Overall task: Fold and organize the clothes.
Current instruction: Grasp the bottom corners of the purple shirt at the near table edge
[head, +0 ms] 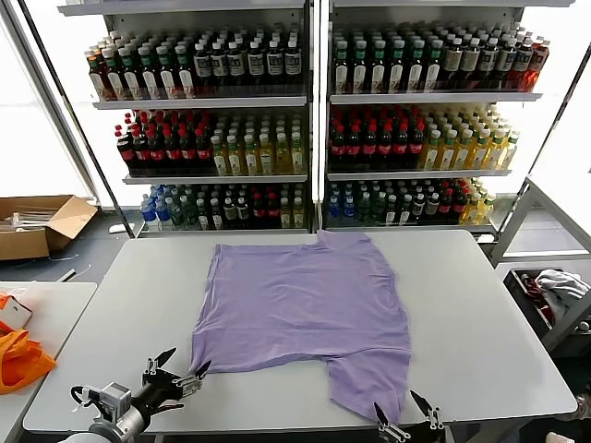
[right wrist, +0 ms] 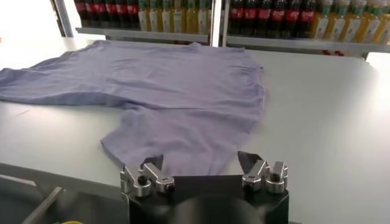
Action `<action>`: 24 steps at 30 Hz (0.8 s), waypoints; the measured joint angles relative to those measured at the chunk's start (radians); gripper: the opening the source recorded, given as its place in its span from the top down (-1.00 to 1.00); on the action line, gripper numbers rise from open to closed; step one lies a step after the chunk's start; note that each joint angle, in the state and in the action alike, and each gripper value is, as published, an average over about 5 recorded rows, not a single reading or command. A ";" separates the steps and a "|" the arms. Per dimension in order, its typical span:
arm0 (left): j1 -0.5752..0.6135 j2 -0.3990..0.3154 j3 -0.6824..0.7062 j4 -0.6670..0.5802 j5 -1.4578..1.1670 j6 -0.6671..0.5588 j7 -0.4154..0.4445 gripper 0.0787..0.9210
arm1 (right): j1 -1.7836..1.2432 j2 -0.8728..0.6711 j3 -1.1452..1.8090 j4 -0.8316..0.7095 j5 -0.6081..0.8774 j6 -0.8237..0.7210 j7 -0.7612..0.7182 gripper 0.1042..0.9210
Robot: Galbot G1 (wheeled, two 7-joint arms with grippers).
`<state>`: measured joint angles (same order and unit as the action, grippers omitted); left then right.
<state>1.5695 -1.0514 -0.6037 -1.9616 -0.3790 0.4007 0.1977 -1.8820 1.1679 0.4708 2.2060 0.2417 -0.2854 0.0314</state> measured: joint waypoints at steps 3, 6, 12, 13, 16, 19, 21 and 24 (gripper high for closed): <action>-0.004 -0.004 0.004 0.014 -0.003 -0.005 0.002 -0.41 | 0.001 0.001 -0.003 -0.009 0.000 0.003 0.001 0.12; -0.008 -0.008 0.005 0.024 -0.005 -0.009 0.003 -0.22 | 0.003 0.002 -0.003 -0.016 0.001 0.007 0.001 0.33; -0.005 -0.009 0.009 0.032 -0.008 -0.015 0.007 0.19 | -0.002 0.001 -0.003 -0.019 0.003 0.018 -0.008 0.76; -0.003 -0.010 0.009 0.032 -0.009 -0.016 0.008 0.25 | -0.003 0.001 -0.003 -0.018 0.003 0.020 -0.010 0.82; 0.004 -0.010 0.008 0.029 -0.012 -0.018 0.009 0.46 | -0.008 -0.001 -0.002 -0.013 0.004 0.029 -0.019 0.96; 0.012 -0.010 0.003 0.021 -0.014 -0.018 0.008 0.66 | -0.016 -0.005 0.002 -0.004 0.004 0.040 -0.032 0.99; 0.018 -0.012 0.000 0.013 -0.014 -0.017 0.006 0.80 | -0.022 -0.008 0.007 0.004 0.004 0.049 -0.043 0.99; 0.030 -0.017 -0.006 -0.005 -0.012 -0.017 0.003 0.94 | -0.032 -0.011 0.016 0.018 0.004 0.062 -0.058 0.99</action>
<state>1.5999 -1.0688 -0.6096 -1.9662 -0.3909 0.3837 0.2012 -1.9138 1.1573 0.4871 2.2244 0.2453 -0.2233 -0.0271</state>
